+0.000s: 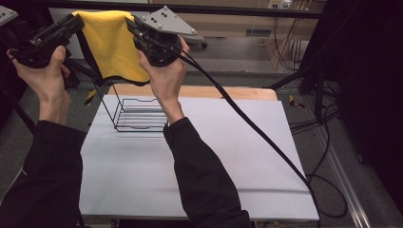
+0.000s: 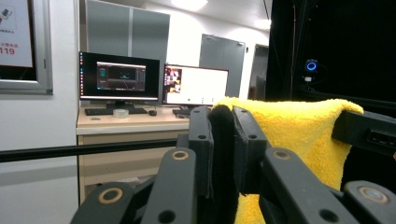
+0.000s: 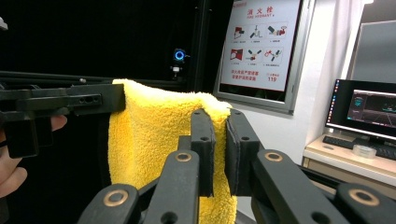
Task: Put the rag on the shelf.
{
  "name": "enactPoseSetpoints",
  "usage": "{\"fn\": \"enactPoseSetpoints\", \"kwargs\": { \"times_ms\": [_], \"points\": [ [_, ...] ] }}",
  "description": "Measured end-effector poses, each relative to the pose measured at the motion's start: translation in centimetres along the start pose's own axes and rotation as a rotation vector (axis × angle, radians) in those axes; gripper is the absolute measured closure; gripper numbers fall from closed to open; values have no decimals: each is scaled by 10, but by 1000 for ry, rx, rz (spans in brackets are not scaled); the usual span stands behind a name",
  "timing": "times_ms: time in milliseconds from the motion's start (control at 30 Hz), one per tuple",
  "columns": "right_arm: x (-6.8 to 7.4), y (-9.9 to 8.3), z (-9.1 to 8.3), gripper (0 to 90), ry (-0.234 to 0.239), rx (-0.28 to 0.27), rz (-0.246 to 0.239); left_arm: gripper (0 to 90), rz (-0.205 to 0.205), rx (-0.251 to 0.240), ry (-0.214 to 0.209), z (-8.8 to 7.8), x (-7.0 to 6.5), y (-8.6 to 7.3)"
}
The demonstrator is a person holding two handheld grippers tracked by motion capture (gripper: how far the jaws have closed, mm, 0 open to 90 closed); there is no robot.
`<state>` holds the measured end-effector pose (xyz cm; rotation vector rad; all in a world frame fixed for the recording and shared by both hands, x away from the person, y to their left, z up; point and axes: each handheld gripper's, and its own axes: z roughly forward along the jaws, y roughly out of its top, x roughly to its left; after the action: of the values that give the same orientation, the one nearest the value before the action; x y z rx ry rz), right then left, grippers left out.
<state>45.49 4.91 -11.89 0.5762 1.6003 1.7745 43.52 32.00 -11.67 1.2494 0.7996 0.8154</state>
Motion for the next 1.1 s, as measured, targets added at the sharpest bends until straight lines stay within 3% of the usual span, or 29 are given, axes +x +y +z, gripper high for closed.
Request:
{"fn": "enactPoseSetpoints", "kwargs": {
  "times_ms": [200,400,600,733,1000,1100],
  "points": [
    [-6,4,12,837,-10,2,3,791,5,-1,11,13,6,6],
    [-19,2,24,837,-29,21,0,791,-24,5,-5,33,15,2],
    [-31,-4,34,837,-49,52,0,790,-5,33,5,50,20,-3],
    [-36,-11,37,837,-58,68,-2,790,7,52,7,53,22,-11],
    [-42,-36,44,837,-46,109,50,790,30,83,-5,49,28,-31],
    [-39,-44,42,837,-37,122,37,790,28,96,-6,46,30,-40]
  ]
}}
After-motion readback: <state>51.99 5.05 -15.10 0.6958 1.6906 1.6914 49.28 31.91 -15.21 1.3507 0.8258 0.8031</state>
